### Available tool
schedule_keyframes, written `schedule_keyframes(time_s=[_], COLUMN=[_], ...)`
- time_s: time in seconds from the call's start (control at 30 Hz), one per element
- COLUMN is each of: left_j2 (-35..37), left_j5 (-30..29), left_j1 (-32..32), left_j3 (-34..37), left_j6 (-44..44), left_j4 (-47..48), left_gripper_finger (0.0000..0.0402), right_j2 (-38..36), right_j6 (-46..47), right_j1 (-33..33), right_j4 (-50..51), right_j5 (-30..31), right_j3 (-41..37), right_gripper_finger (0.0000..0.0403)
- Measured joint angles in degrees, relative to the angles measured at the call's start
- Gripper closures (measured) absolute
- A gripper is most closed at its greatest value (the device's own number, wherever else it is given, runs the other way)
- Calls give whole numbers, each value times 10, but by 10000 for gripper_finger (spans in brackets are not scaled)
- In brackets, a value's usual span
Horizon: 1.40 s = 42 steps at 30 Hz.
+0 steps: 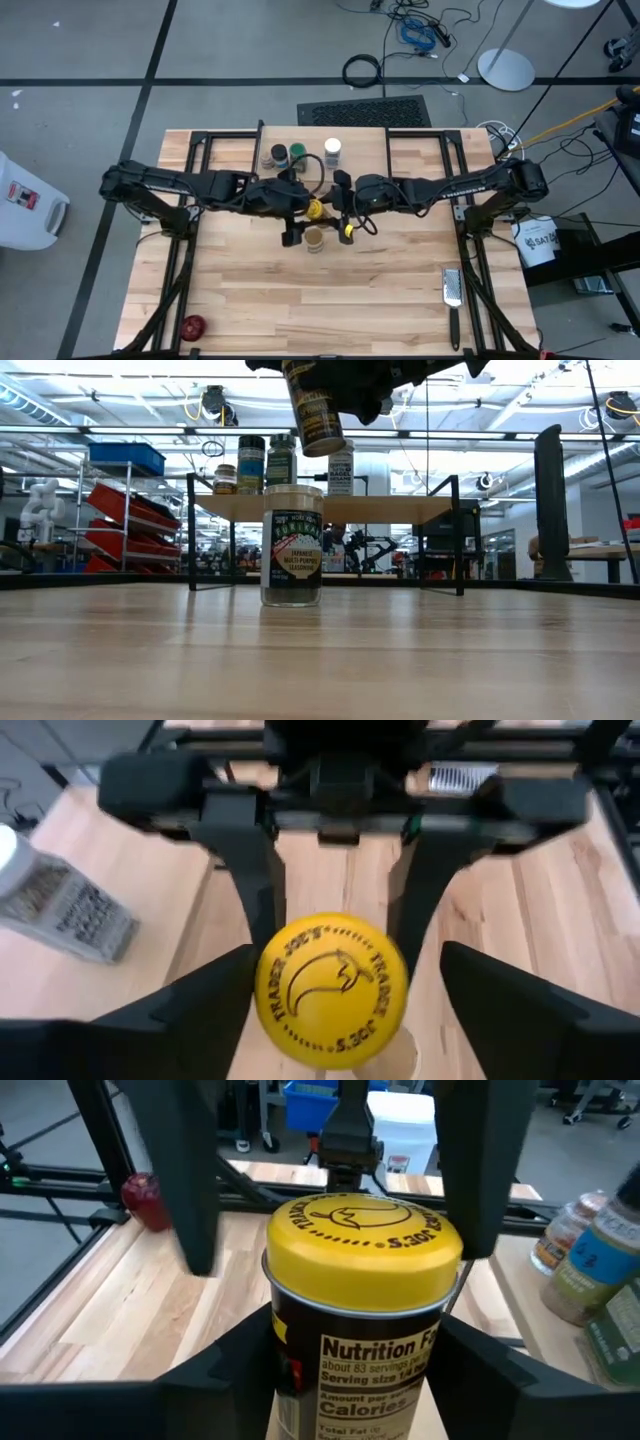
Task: Shelf spices
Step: Put the yellow seasoning bottle can on the shelf
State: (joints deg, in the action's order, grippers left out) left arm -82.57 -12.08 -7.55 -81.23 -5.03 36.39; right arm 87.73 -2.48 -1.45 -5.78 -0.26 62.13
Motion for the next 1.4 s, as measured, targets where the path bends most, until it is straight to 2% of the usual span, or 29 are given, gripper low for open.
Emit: schedule_keyframes(time_s=[0.17,0.4,0.6,0.77,0.97,1.03,1.17,1.4], left_j2=[26,91,136,137,137,137,137,137], left_j5=[-20,-146,-211,-268,-278,-278,-281,-287], left_j1=[-2,-21,-47,-61,-64,-64,-64,-64], left_j3=[-1,-16,-16,-16,21,28,28,29], left_j6=[15,37,39,20,2,-4,-5,-5], left_j4=[-21,-21,-7,44,52,52,48,49], left_gripper_finger=[53,50,50,50,49,49,49,49], right_j2=[-11,-45,-101,-155,-185,-183,-183,-182], right_j6=[-1,-14,-29,-48,-58,-59,-59,-45], right_j1=[8,31,57,90,137,157,200,275], right_j4=[10,42,88,129,168,177,135,-37], right_j5=[-1,0,-1,-1,-4,-24,-80,-145], right_j3=[0,0,0,0,0,-1,-39,-150], right_gripper_finger=[199,198,198,197,197,197,197,197])
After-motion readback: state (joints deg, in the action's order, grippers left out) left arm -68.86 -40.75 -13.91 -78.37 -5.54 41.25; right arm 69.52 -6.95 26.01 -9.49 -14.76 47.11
